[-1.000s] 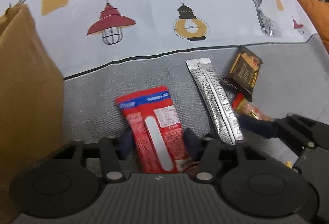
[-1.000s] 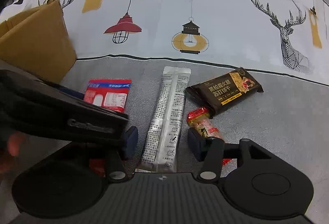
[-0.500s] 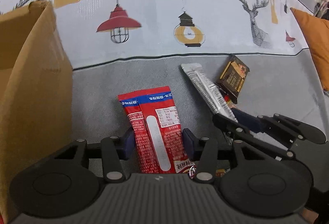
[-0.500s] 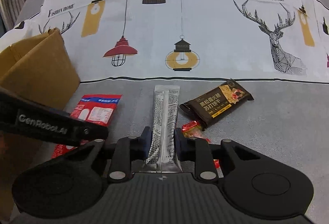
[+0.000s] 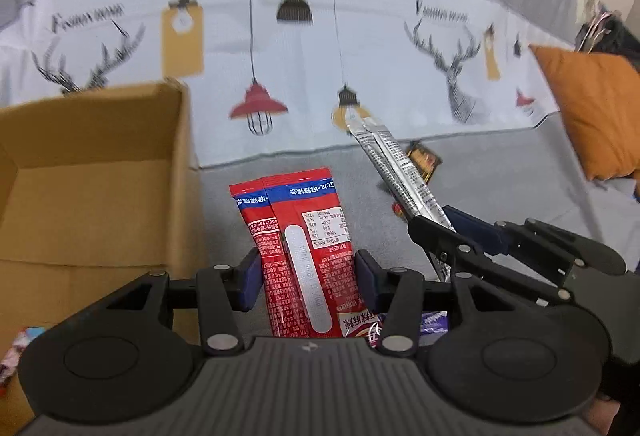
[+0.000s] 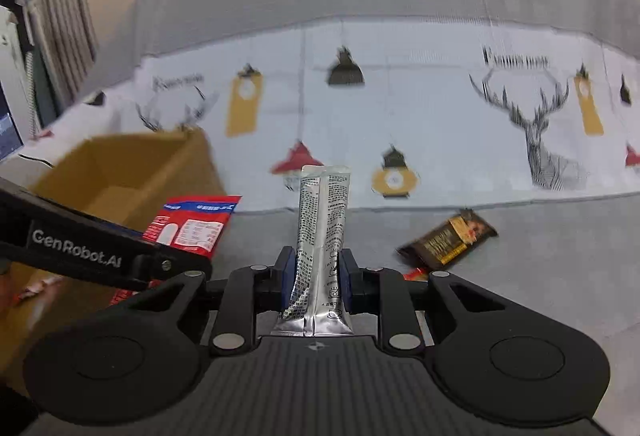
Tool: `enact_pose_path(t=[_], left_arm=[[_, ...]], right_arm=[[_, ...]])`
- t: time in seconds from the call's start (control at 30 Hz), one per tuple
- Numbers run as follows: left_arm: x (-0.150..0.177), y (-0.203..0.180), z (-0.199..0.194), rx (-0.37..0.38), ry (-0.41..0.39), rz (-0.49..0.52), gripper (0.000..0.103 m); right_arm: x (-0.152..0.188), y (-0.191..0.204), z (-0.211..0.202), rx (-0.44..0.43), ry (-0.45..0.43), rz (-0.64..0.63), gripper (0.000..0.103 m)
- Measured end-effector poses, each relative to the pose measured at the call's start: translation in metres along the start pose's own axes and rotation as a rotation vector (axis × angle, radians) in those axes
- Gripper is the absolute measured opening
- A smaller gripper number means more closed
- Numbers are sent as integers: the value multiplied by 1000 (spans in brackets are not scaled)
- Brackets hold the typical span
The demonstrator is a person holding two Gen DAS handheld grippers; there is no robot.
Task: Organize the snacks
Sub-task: 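Carry the red sachet and silver stick over the box with both tools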
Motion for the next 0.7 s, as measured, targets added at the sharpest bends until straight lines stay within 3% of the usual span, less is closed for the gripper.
enact_pose_path(t=[0.2,0.5,0.7], left_arm=[[-6,45,-73,-17,-130,-55,54],[-9,108,-210,-136,-434,-64,54],[5,145,-268,-96,-539,-129,54]], right_arm=[[-27,67,-38,-18,-109,-60,24],[-78,172,-92,-172,-284,-147,24],[-95,227,-122,-258,-352,-218,24]])
Point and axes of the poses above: each gripper's, at about its wrist camera, not at the fingertips, and z roughly the way its jaws point, y to its left, x to its underside, the point moved 4 cm from there along z, roughly the way its jaws point, and after that the axes turned 12 degrees about -x, right-handed, at the moved point
